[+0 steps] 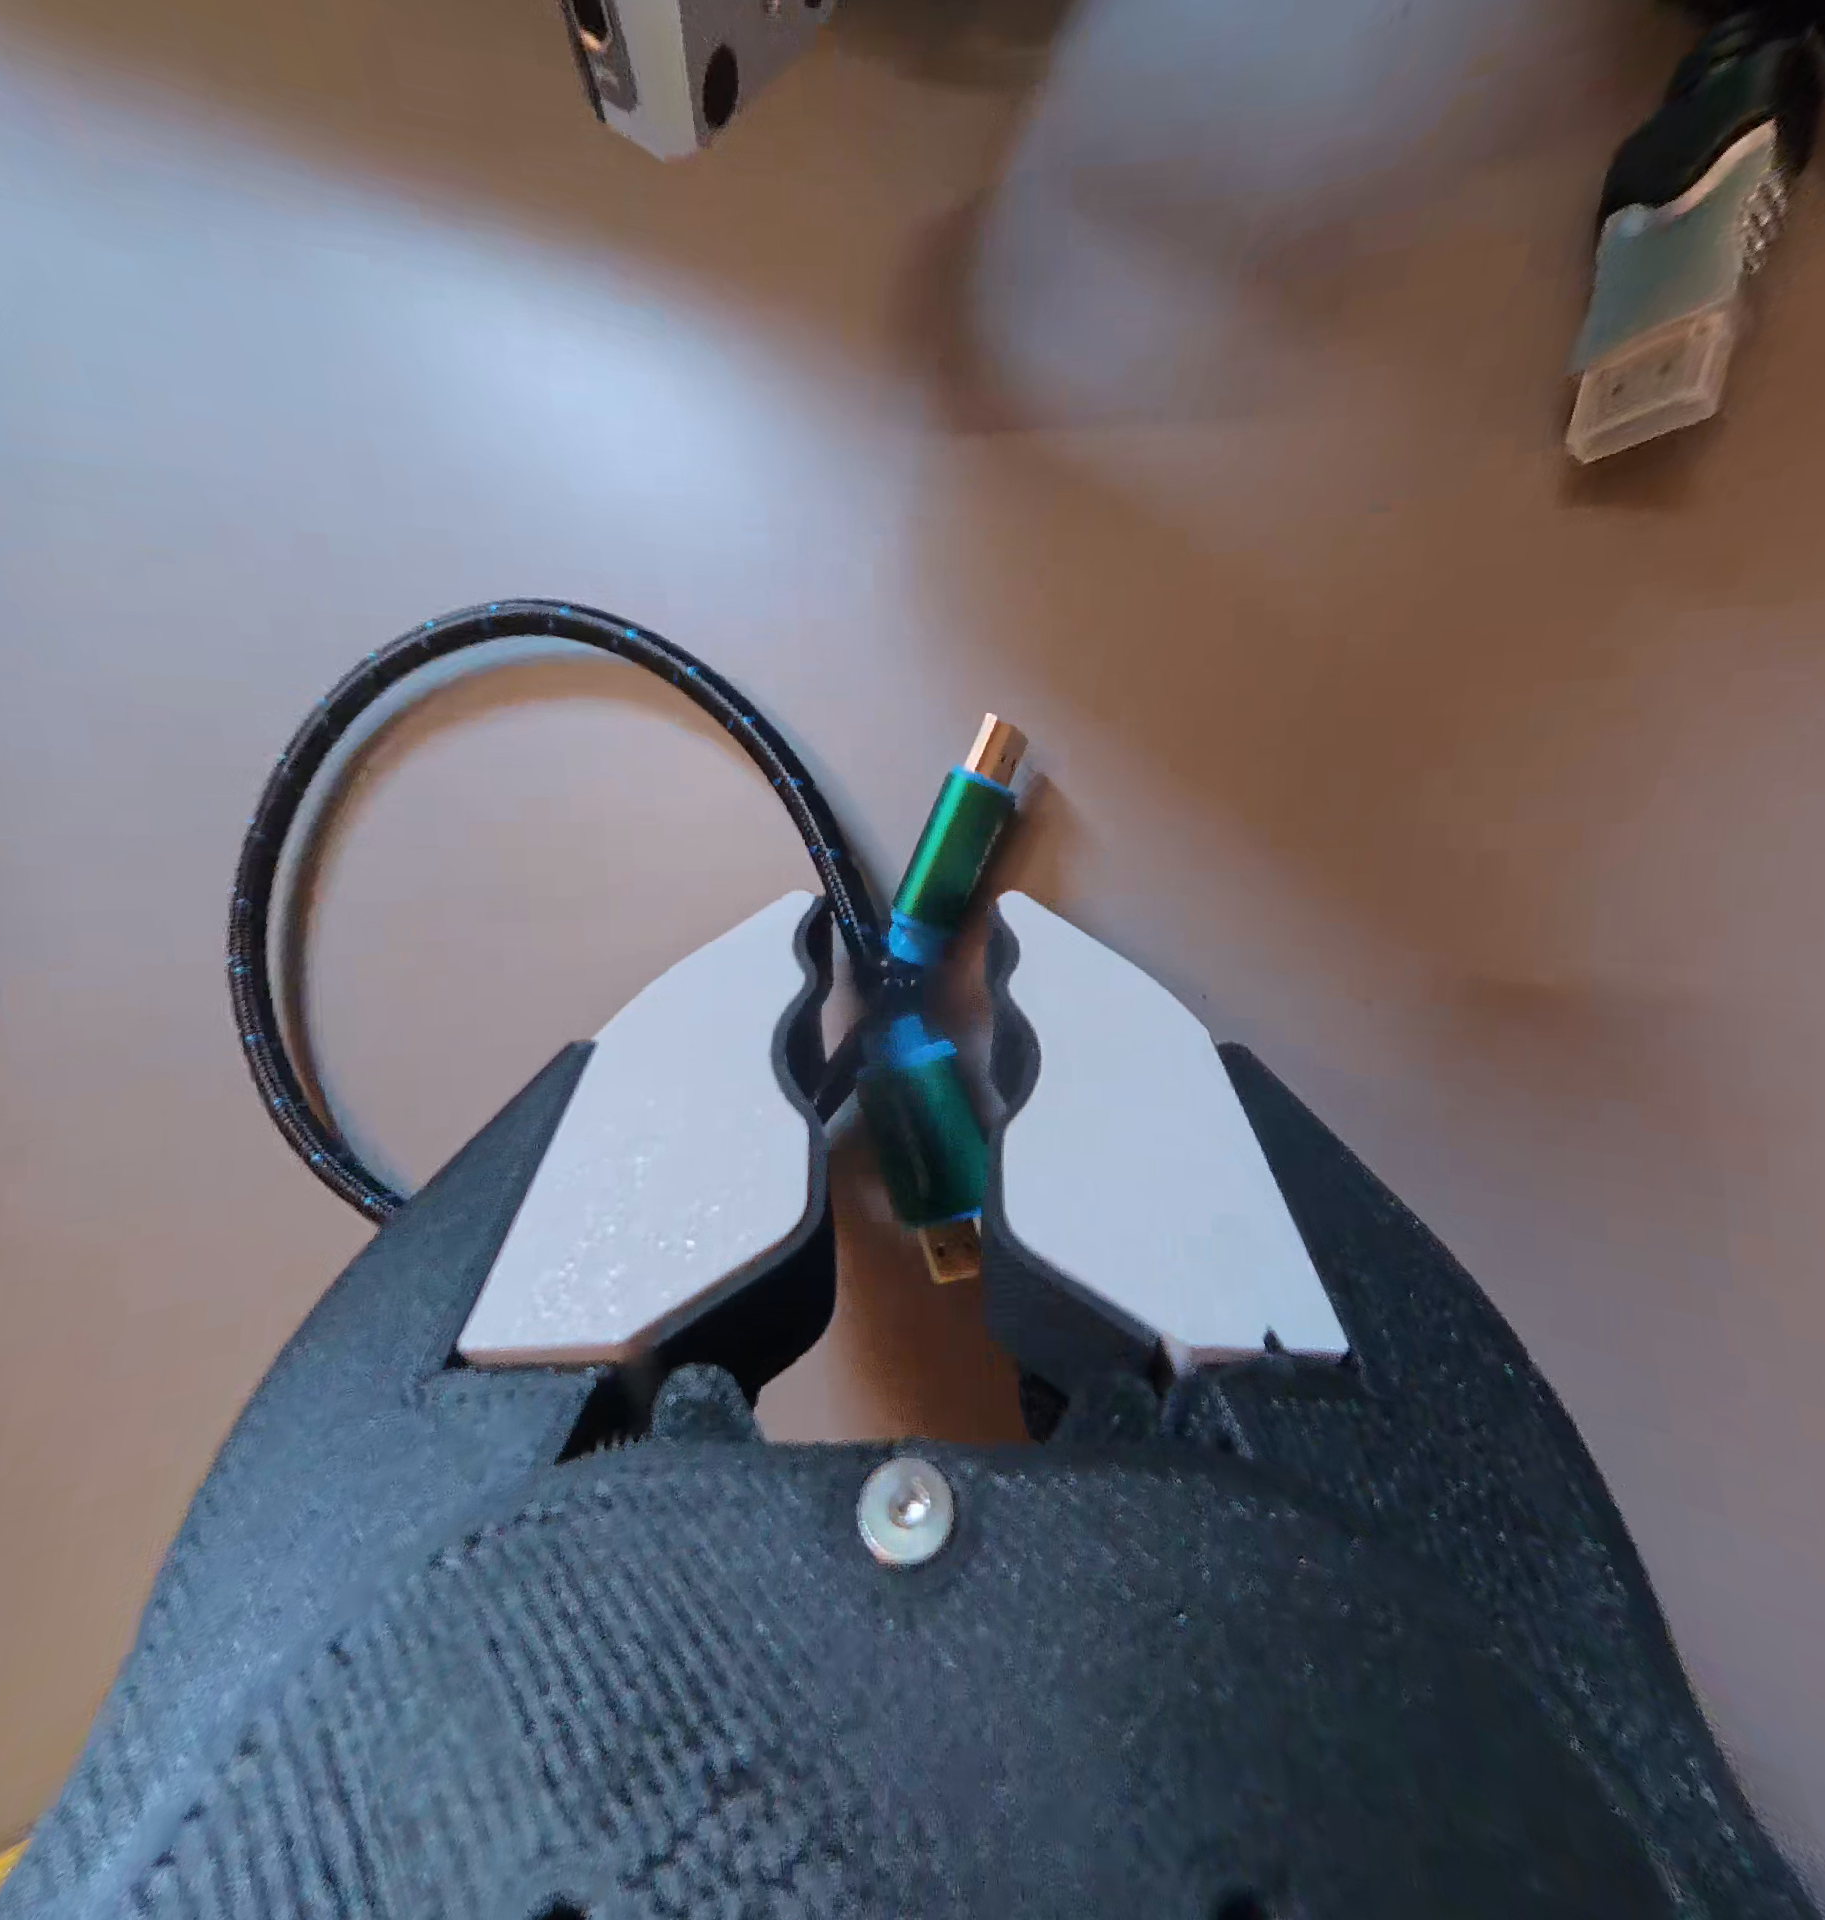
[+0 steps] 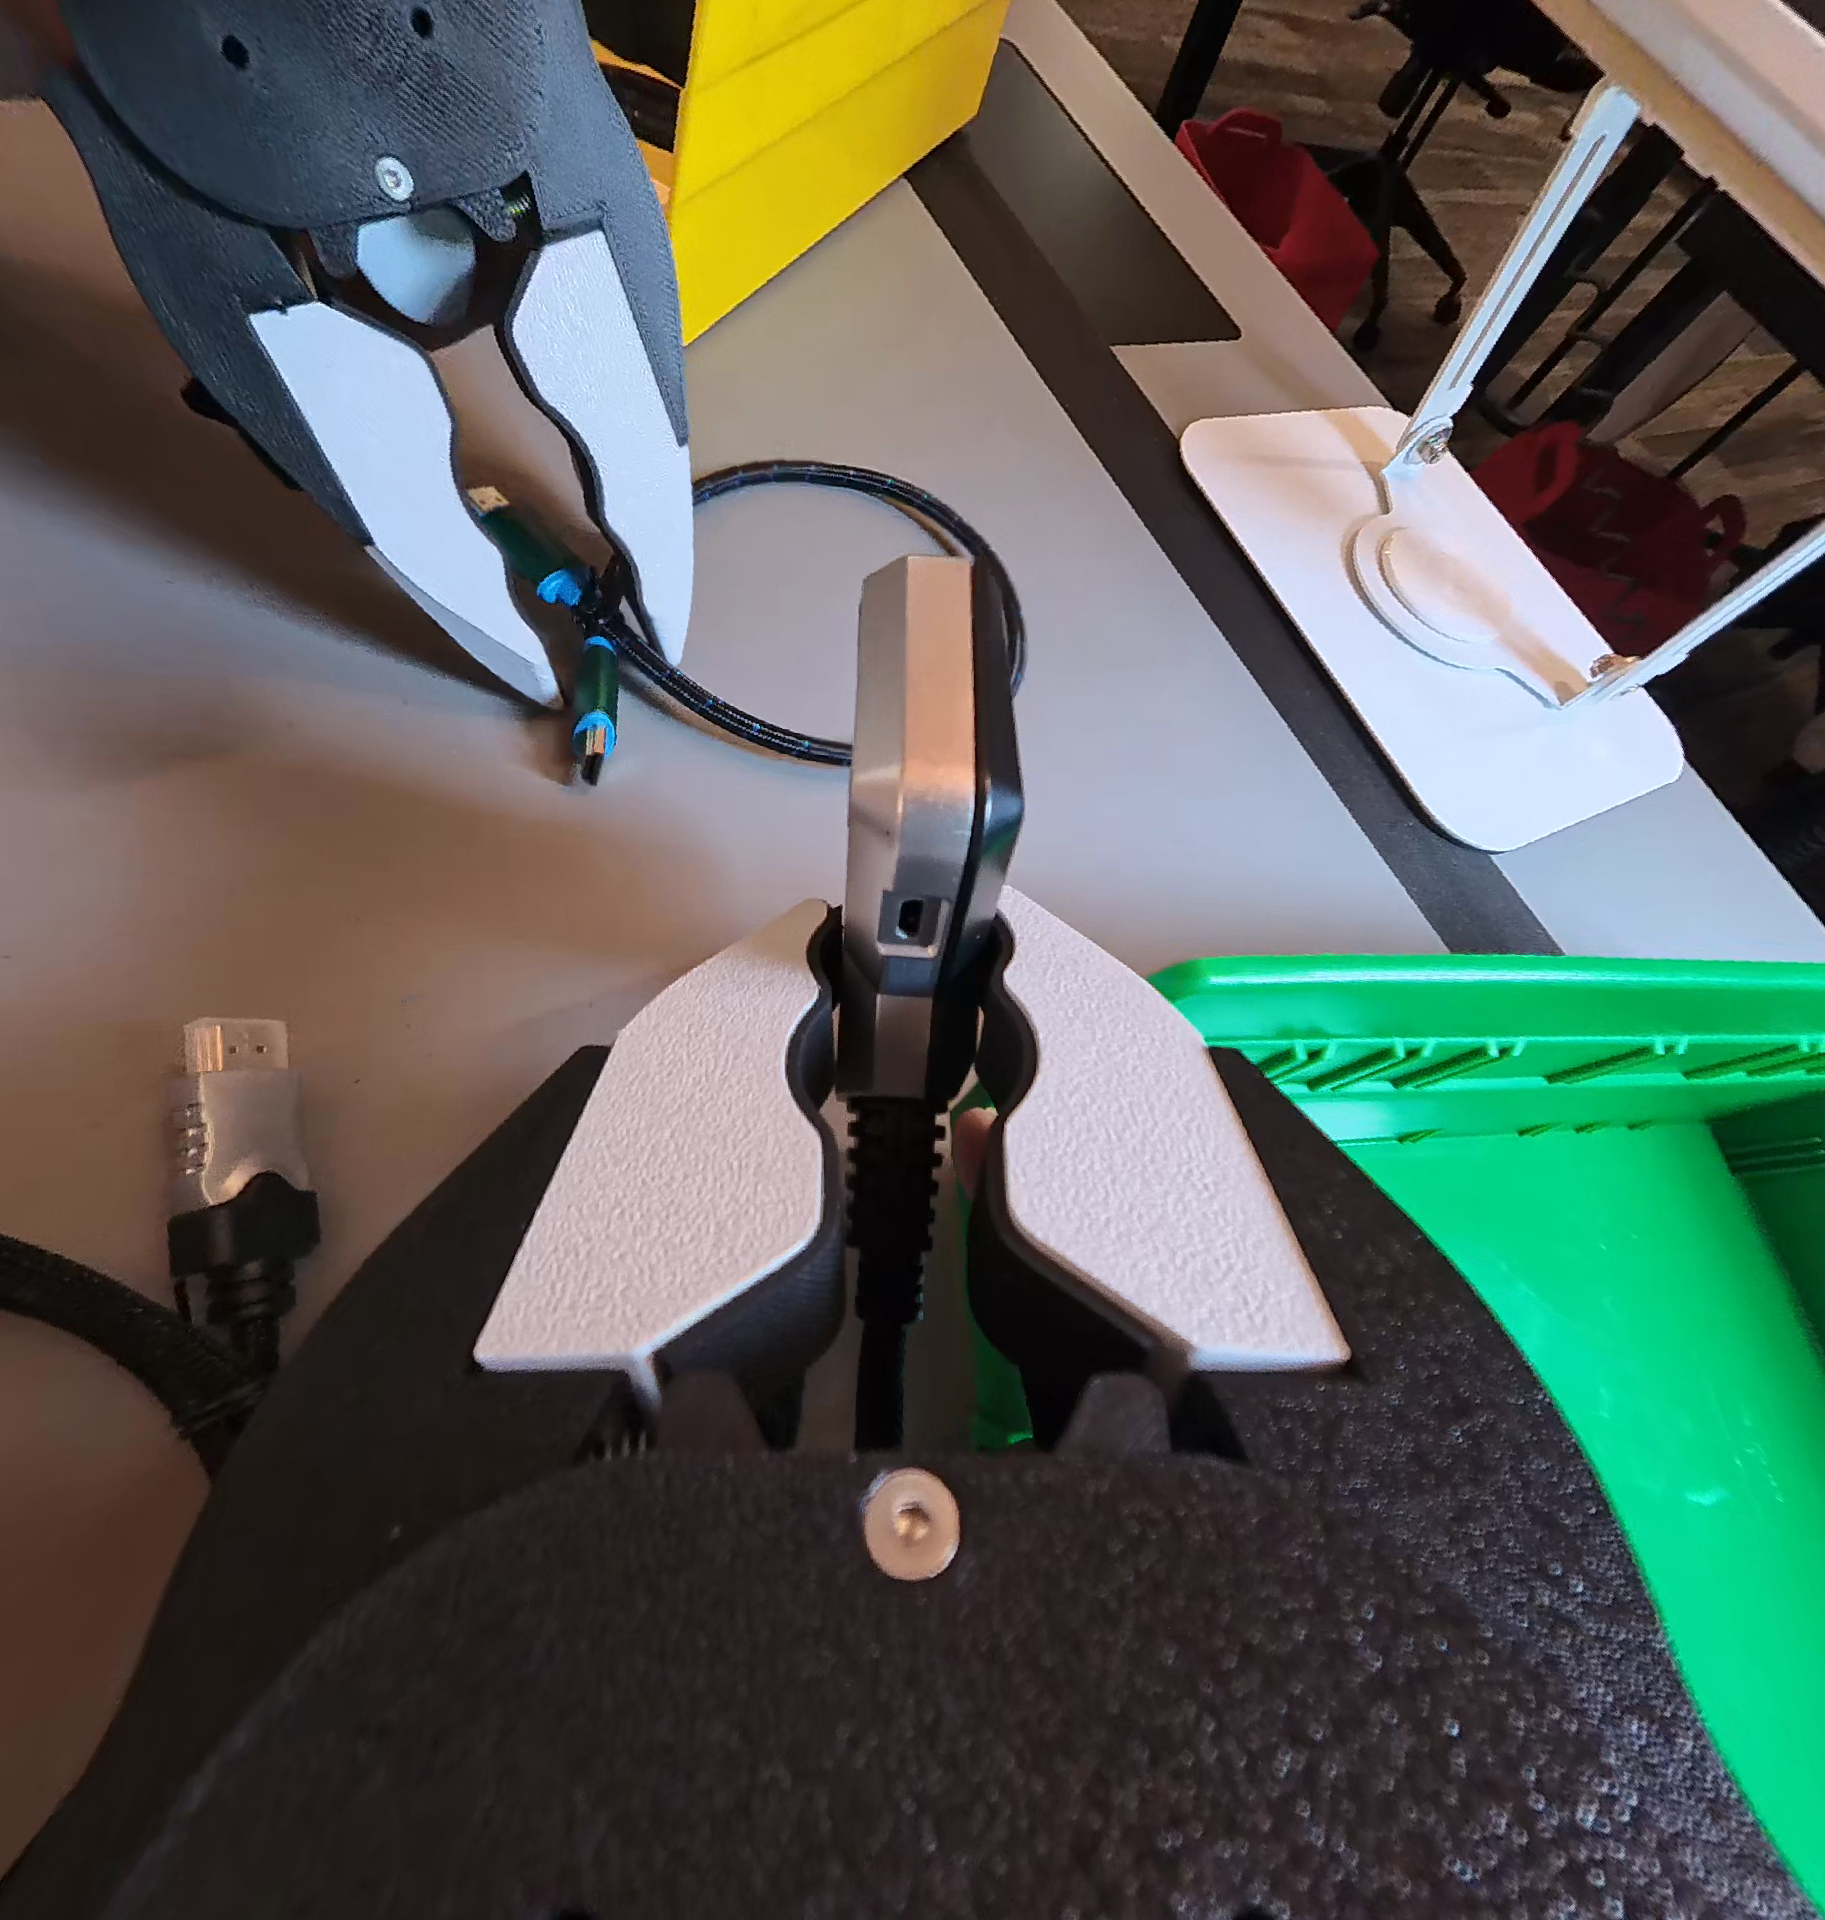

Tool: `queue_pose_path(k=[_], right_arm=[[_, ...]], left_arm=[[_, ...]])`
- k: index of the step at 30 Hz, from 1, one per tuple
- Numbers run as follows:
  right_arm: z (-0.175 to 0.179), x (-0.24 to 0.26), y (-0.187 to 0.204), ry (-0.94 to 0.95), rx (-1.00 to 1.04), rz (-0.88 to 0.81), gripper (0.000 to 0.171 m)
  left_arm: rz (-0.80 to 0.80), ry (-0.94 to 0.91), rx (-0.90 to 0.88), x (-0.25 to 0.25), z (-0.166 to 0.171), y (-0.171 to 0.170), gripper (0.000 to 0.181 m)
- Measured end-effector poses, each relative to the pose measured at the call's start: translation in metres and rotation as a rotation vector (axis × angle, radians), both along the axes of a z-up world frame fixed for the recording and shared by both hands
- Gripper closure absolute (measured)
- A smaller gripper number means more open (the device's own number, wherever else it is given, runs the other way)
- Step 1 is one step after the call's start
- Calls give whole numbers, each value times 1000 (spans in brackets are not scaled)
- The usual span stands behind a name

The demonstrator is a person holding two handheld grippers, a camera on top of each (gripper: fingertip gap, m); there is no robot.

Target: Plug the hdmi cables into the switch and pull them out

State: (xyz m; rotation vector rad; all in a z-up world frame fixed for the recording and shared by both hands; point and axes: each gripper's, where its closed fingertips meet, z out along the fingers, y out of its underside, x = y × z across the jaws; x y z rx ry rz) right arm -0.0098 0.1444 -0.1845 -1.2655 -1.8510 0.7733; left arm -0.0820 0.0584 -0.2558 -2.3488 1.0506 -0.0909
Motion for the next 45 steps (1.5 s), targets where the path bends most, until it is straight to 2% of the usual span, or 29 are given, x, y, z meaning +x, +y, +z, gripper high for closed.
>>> queue_pose_path(k=[6,15,18,20,24,29,34,45], right_arm=[[-4,-1,-3,-10,-1,5,148],[-11,-3,-6,-27,-5,11,148],[-9,-3,-8,-12,-2,24,148],[-4,-2,-11,14,10,43,148],[15,-2,-15,105,143,80,148],[37,-10,-37,219,408,142,148],[50,-15,-52,280,581,161,148],[48,-13,-55,275,493,185,149]], left_arm=[[-28,27,16,5,0,3,155],[-16,-20,-119,7,-2,3,157],[11,4,-73,2,-2,12,158],[62,85,-6,-13,1,20,159],[179,163,248,-37,38,41,159],[170,283,443,-34,95,39,159],[122,383,473,-20,118,29,159],[44,413,423,3,119,17,160]])
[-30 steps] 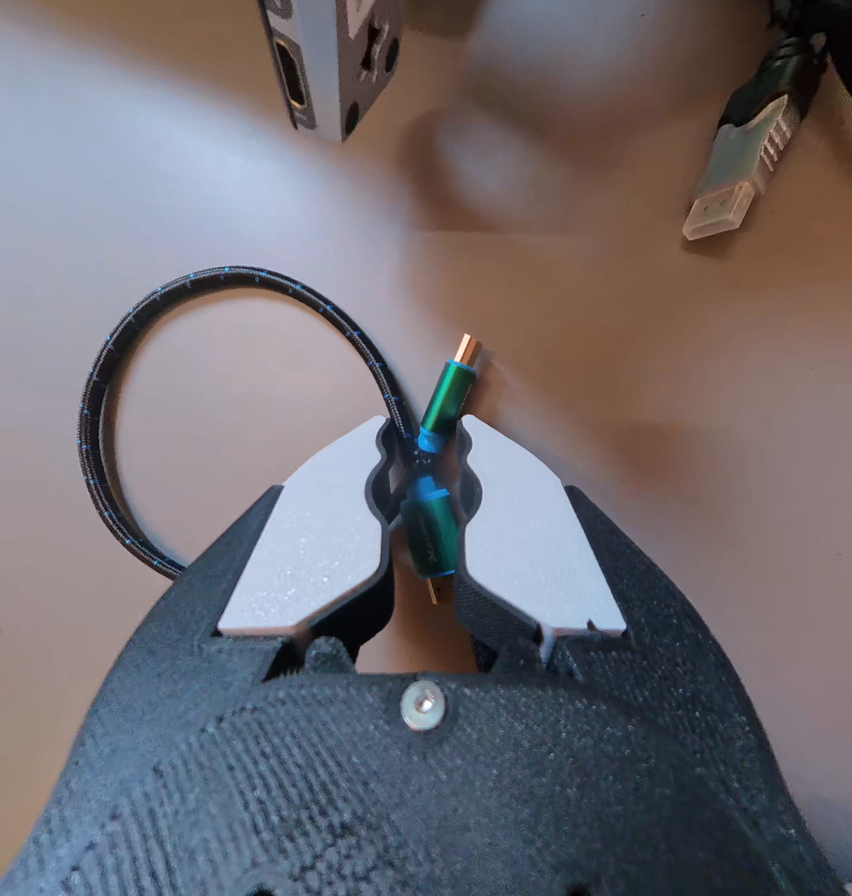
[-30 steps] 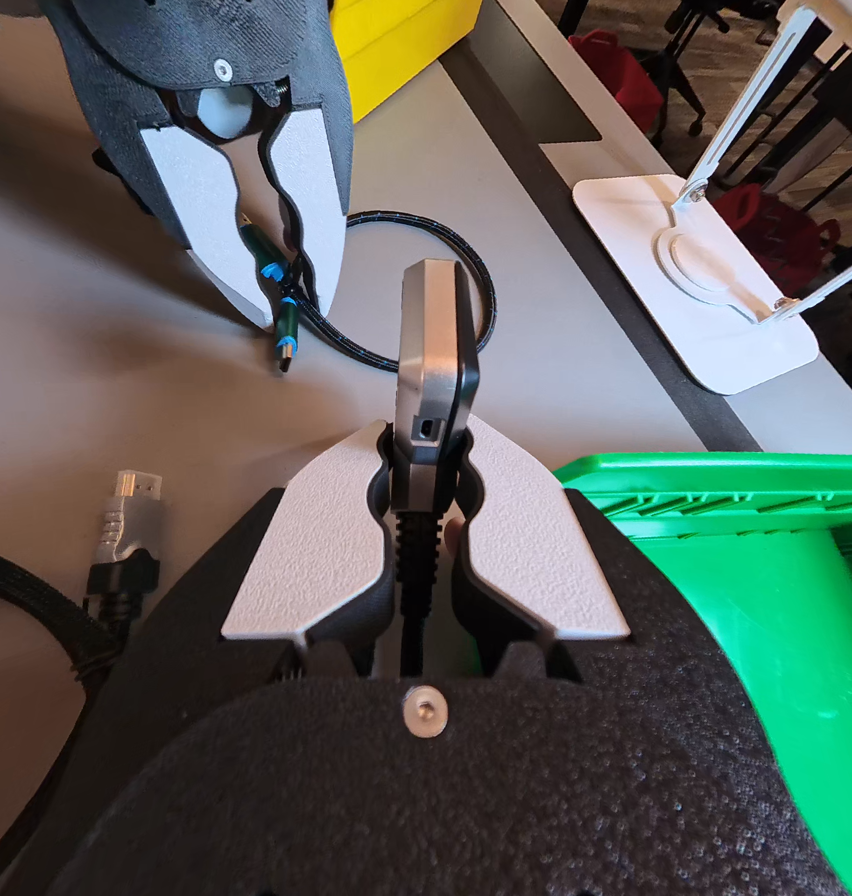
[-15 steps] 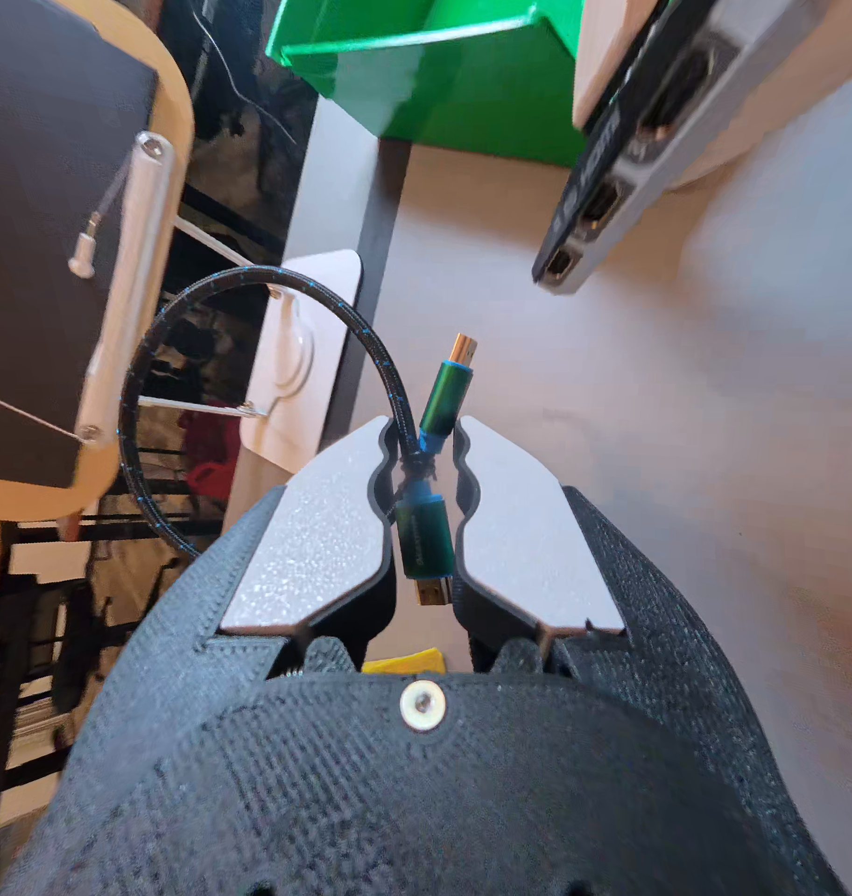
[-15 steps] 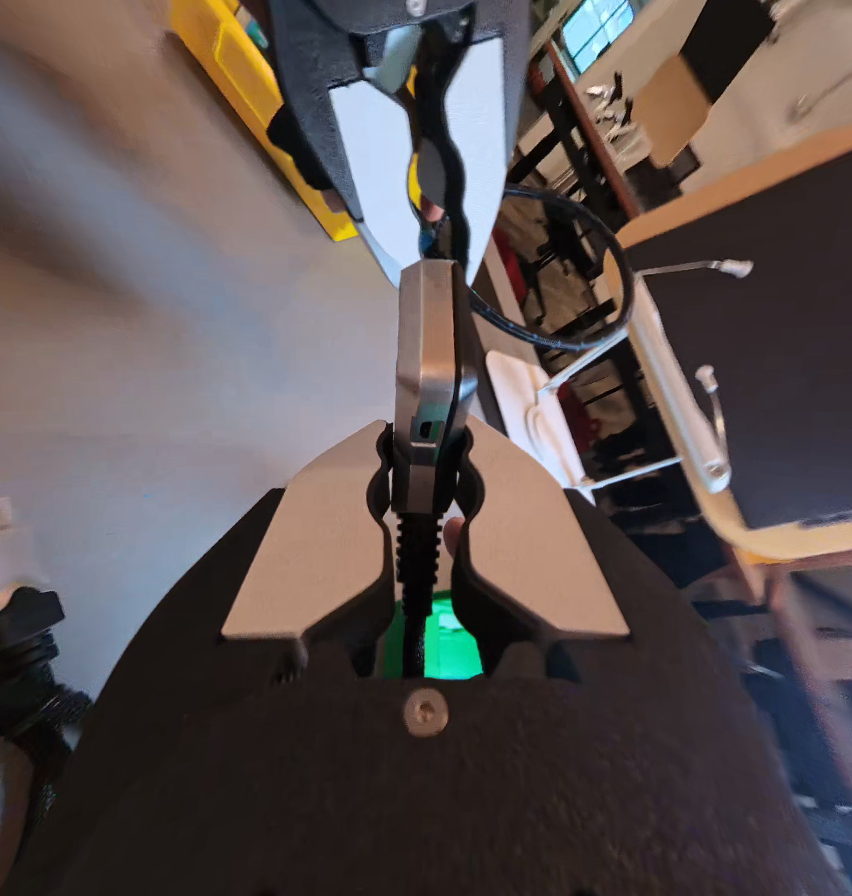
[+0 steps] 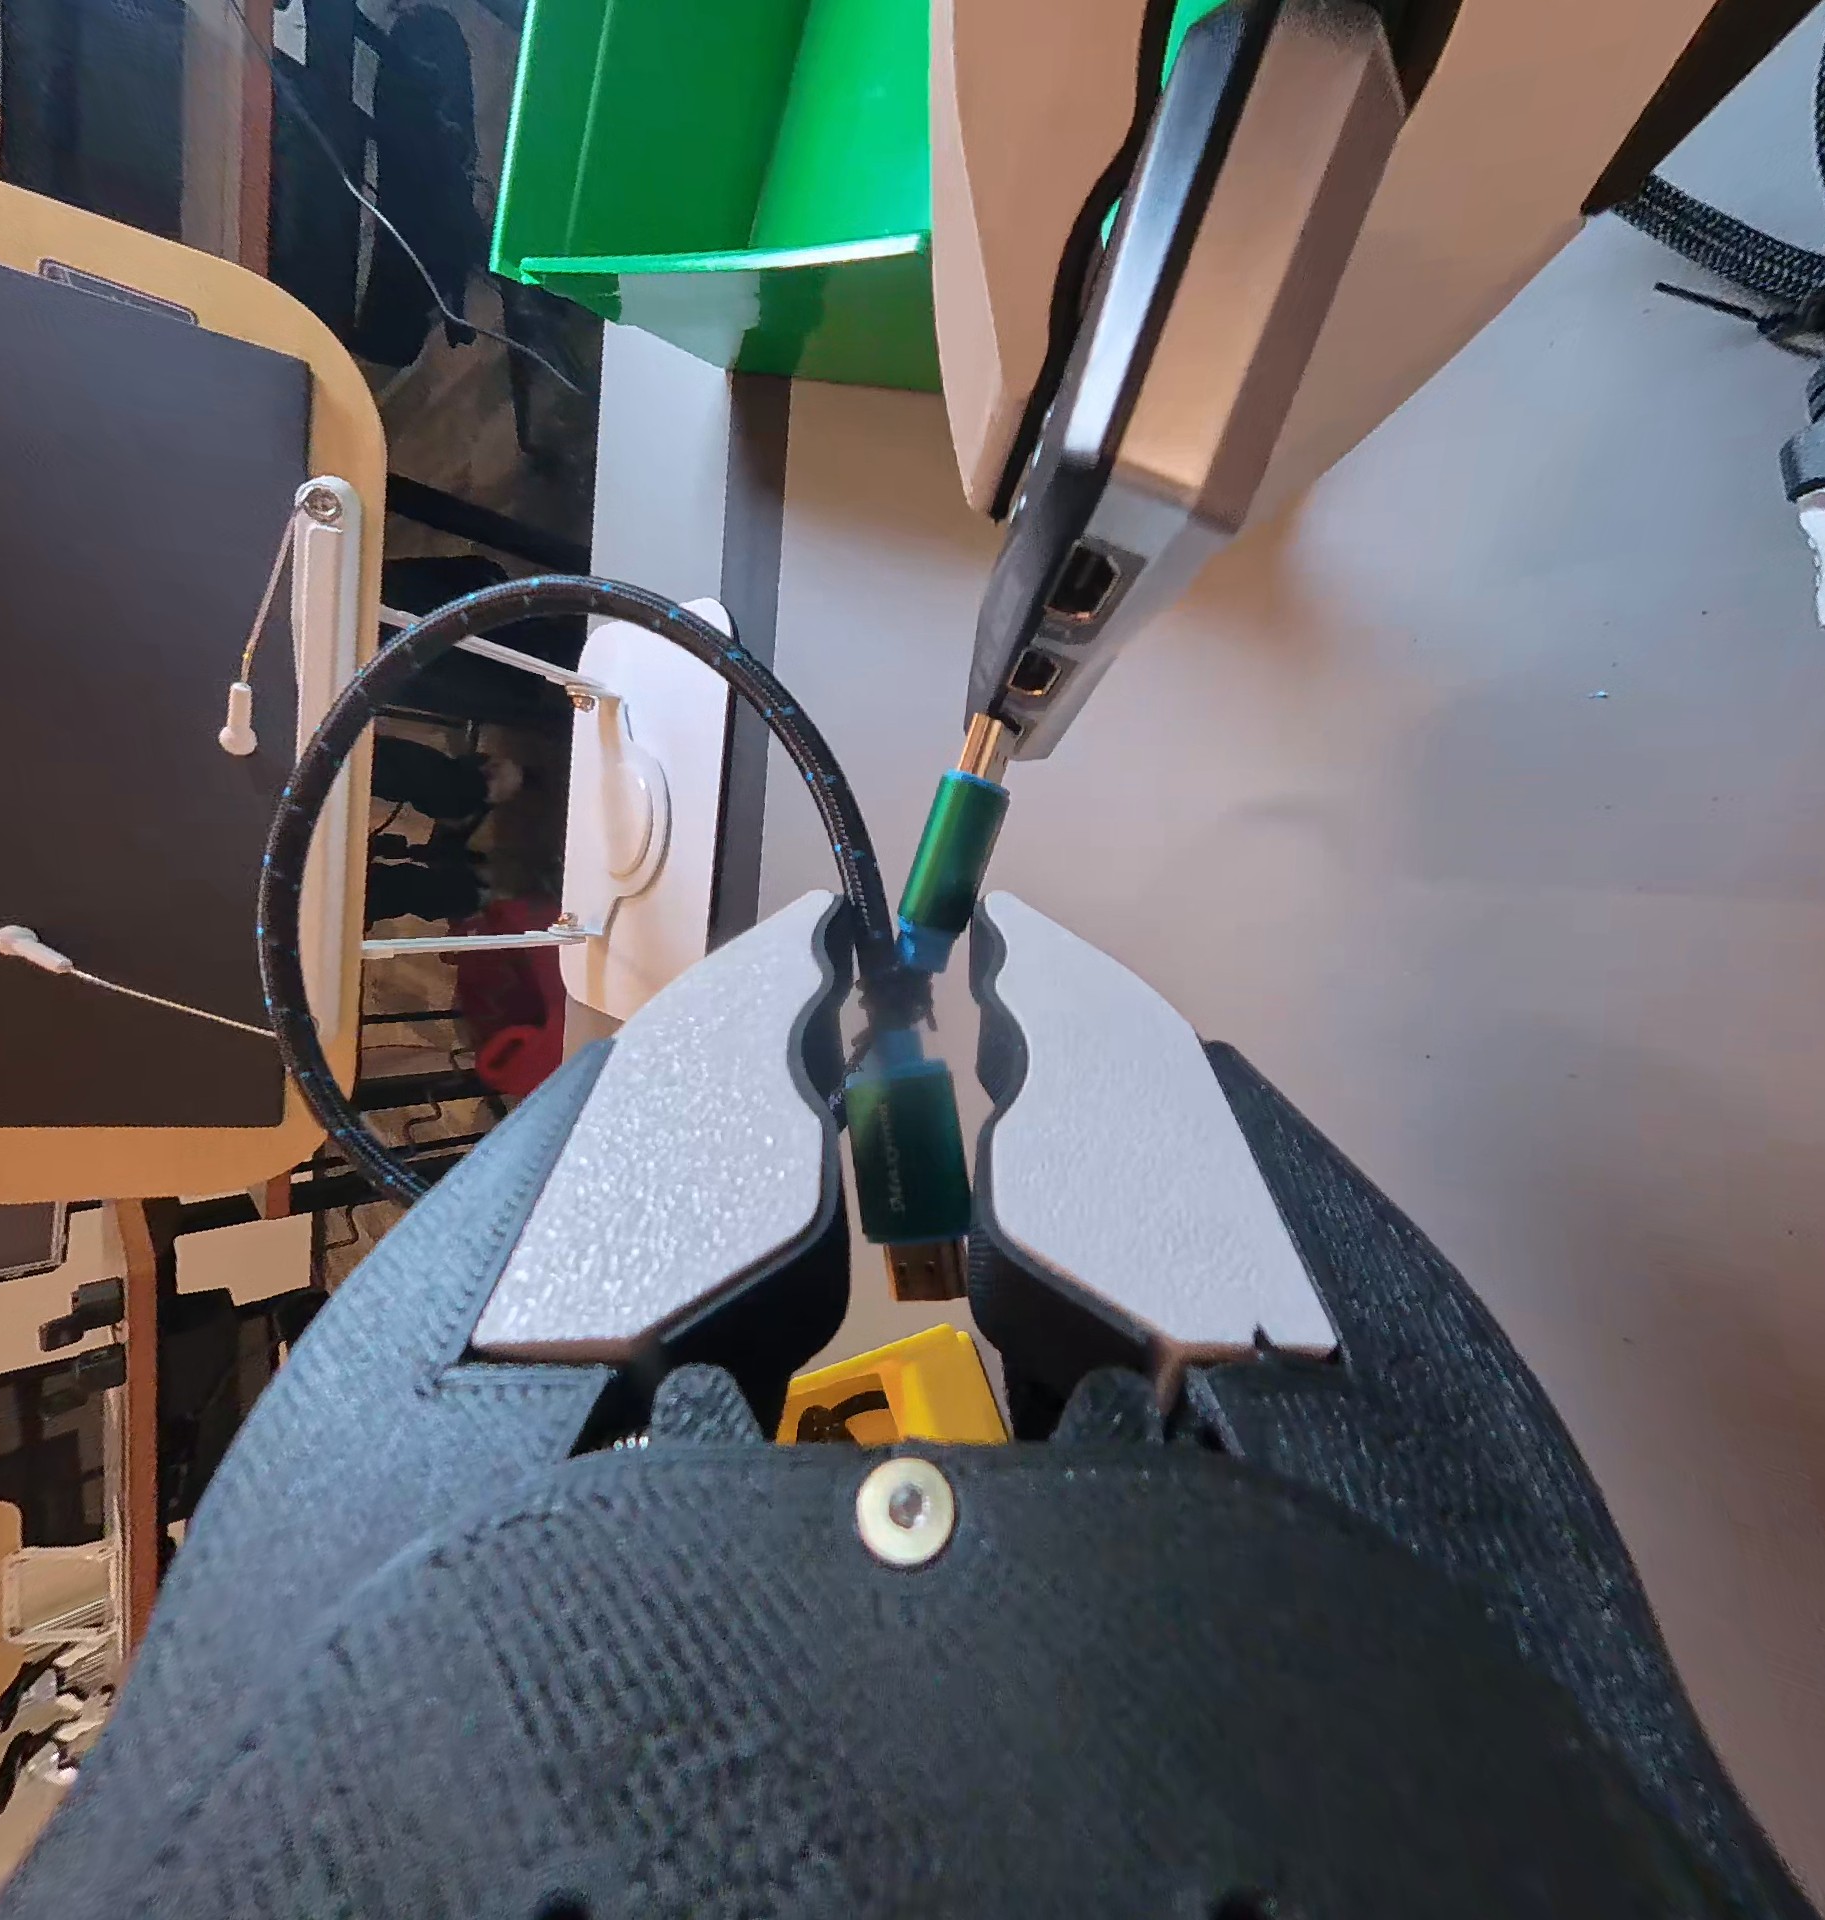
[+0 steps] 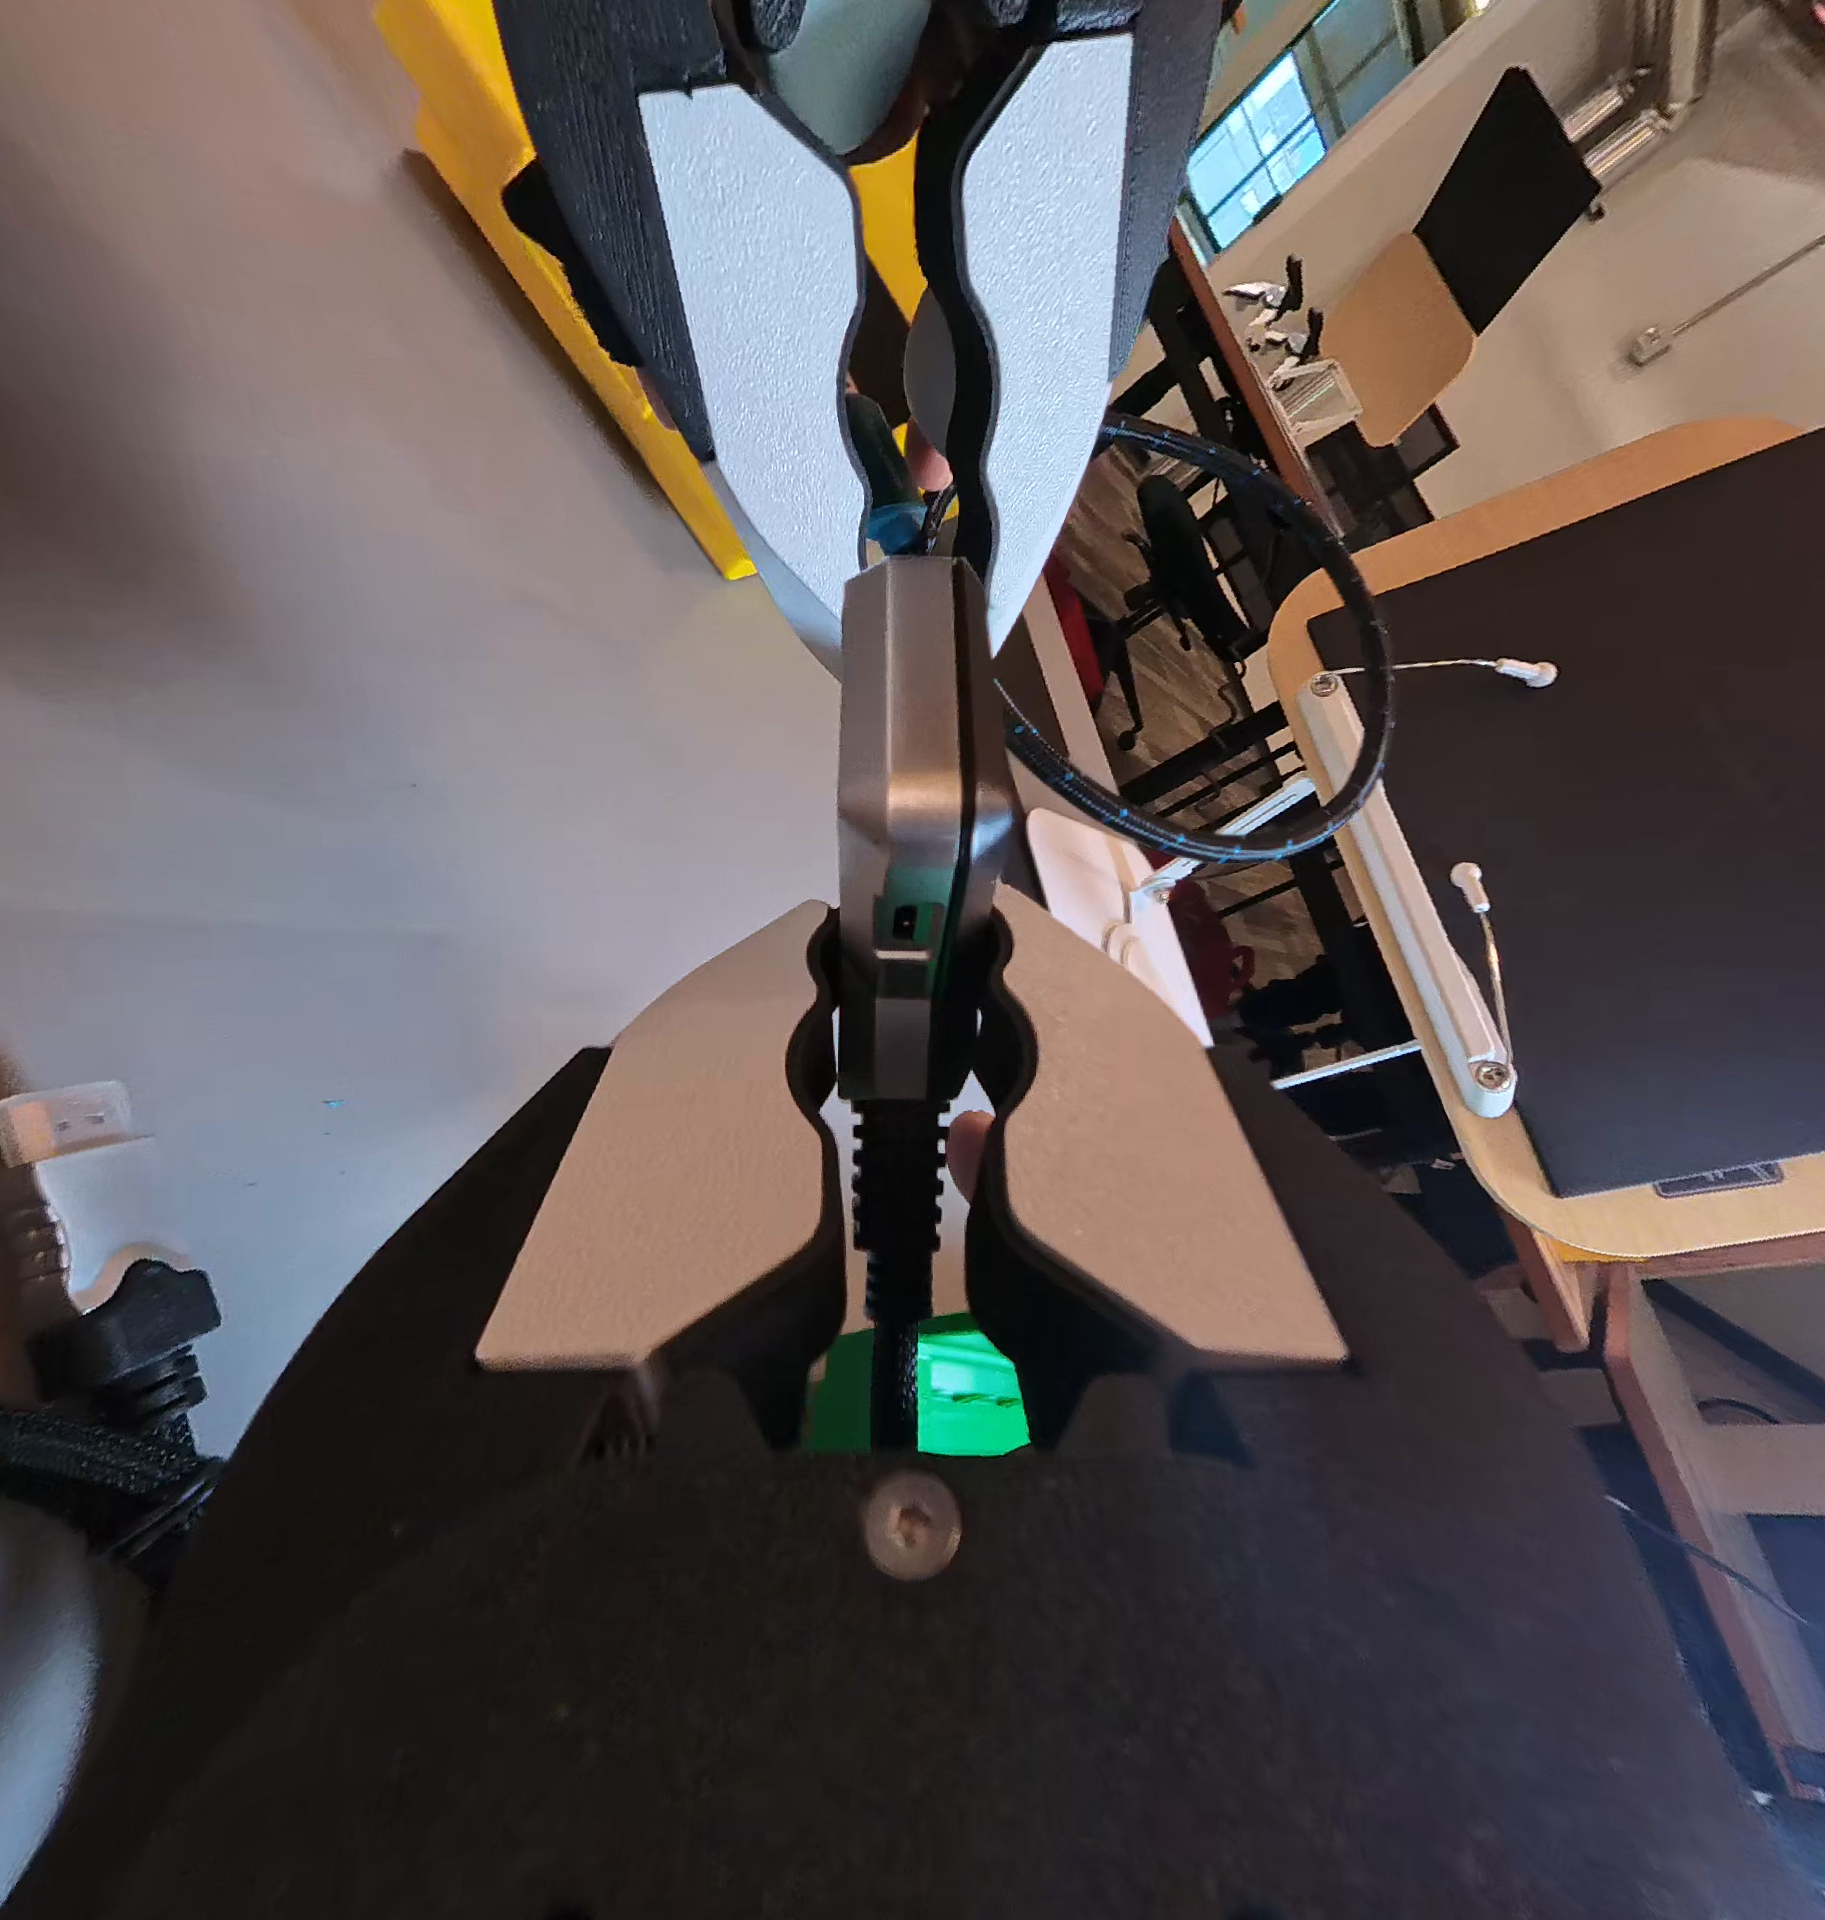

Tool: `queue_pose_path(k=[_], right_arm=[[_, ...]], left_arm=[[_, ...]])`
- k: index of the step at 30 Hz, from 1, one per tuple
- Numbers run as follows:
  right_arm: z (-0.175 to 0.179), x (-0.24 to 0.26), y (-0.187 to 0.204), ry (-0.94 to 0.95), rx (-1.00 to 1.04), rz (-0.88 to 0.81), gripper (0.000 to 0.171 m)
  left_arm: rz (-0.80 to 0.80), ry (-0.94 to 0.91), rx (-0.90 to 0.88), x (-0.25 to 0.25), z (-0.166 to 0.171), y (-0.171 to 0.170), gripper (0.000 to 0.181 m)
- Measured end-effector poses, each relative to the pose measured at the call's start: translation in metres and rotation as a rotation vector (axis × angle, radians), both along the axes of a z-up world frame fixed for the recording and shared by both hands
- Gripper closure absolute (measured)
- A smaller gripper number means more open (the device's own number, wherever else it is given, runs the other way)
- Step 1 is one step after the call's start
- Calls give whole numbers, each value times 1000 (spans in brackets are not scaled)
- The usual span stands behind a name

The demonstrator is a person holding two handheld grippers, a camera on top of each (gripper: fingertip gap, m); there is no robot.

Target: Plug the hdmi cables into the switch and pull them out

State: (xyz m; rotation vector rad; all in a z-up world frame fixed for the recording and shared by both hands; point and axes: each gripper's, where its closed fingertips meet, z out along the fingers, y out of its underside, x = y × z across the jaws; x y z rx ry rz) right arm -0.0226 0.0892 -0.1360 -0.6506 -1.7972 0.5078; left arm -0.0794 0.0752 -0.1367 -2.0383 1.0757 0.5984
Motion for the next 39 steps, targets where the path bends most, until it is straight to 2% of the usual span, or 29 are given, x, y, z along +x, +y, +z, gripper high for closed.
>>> queue_pose_path(k=[4,9,13,19,26,39], right_arm=[[-9,0,1,-42,-3,-5,149],[-13,2,2,-72,-103,21,149],[-21,8,-5,-143,-204,72,149],[-31,9,-3,-217,-230,49,149],[-32,7,-8,-218,-249,71,149],[-31,7,-5,-207,-261,64,149]], left_arm=[[-3,38,-32,2,-8,-1,160],[-34,-19,-51,7,-13,-3,161],[-50,89,-76,9,-24,-2,161],[-50,97,-120,11,-33,-4,161],[10,86,-179,6,-45,-5,161],[50,126,-198,3,-46,-7,161]])
